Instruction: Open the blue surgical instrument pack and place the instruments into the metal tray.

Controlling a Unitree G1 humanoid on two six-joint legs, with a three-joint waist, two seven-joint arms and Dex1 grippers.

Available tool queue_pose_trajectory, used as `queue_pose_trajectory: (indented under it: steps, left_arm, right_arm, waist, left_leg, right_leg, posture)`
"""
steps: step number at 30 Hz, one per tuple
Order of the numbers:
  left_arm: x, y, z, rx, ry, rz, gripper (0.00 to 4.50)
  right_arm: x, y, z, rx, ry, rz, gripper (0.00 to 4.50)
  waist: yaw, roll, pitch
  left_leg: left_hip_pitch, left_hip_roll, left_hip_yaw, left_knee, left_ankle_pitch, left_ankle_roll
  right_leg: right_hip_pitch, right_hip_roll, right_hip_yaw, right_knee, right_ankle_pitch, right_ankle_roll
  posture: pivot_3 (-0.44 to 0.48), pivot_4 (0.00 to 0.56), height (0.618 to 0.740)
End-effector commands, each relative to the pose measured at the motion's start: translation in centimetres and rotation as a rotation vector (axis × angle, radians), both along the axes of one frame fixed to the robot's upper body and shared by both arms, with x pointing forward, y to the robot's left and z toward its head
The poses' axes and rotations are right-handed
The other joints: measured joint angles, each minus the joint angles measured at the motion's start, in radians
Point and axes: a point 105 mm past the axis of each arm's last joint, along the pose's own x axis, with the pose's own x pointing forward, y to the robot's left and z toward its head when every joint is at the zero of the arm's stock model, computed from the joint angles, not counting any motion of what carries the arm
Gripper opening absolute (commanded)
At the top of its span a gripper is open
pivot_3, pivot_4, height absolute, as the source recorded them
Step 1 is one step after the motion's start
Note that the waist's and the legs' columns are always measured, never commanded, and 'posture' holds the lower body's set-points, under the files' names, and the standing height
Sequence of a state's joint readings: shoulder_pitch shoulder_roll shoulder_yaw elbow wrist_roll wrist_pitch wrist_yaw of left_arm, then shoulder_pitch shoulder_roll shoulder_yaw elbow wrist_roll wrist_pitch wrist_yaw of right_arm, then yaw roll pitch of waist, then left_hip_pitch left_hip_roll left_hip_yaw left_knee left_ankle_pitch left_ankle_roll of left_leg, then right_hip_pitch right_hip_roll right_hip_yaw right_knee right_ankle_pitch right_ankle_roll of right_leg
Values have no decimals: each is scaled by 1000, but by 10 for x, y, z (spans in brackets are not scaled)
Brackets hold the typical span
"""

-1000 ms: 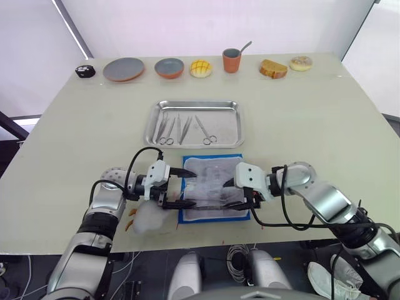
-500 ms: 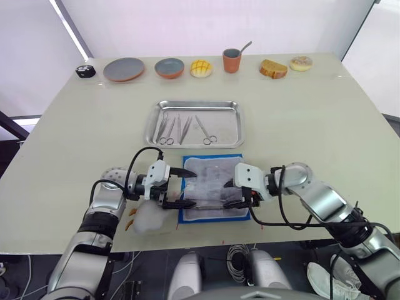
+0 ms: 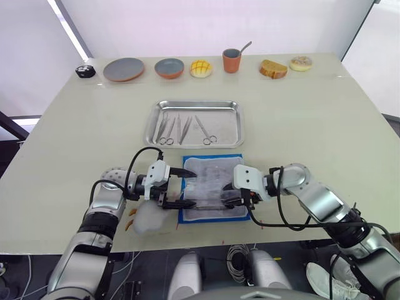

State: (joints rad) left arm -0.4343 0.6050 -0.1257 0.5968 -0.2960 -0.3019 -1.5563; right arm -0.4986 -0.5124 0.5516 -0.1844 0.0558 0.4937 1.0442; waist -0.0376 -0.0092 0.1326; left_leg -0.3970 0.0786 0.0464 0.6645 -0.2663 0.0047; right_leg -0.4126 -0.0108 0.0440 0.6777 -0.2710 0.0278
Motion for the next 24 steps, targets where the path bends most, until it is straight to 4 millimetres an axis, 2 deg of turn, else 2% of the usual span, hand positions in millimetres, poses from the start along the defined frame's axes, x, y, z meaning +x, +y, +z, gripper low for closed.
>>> queue_pose_trajectory:
  steps: [1,3,4,6,7,14,24]
  left_arm:
    - [-9,6,-17,50,75,2,4500]
    - [-9,6,-17,49,74,2,4500]
    - [-9,6,-17,49,73,2,4500]
    - [-8,5,-17,47,72,1,4500]
    - [-8,4,-17,46,72,1,4500]
    - [-8,2,-17,42,68,0,4500]
    - [-9,1,-15,42,66,3,4500]
  right_arm:
    - [-4,0,-11,-36,33,11,1747]
    - [-2,-3,-18,-51,56,-15,1120]
    - [-1,-4,-20,-57,64,-25,960]
    - [1,-8,-28,-84,75,-44,178]
    - [1,-9,-30,-89,77,-47,29]
    - [1,-7,-20,-71,62,-40,29]
    - [2,-2,15,-56,18,-15,29]
  waist:
    - [0,0,0]
    - [0,0,0]
    - [0,0,0]
    - [0,0,-1]
    - [0,0,-1]
    - [0,-1,-2]
    - [3,-1,-2]
  left_leg:
    - [0,0,0,0,0,0]
    - [0,0,0,0,0,0]
    - [0,0,0,0,0,0]
    - [1,0,0,0,0,0]
    - [1,0,0,0,0,0]
    - [1,0,0,0,0,0]
    - [0,0,0,0,0,0]
  right_leg:
    - [0,0,0,0,0,0]
    - [0,0,0,0,0,0]
    - [0,0,0,0,0,0]
    - [0,0,0,0,0,0]
    - [0,0,0,0,0,0]
    - [1,0,0,0,0,0]
    - [0,0,0,0,0,0]
  posture:
    - [0,150,740]
    - [0,150,740]
    - [0,150,740]
    - [0,150,740]
    - [0,150,740]
    - [0,150,740]
    - [0,150,740]
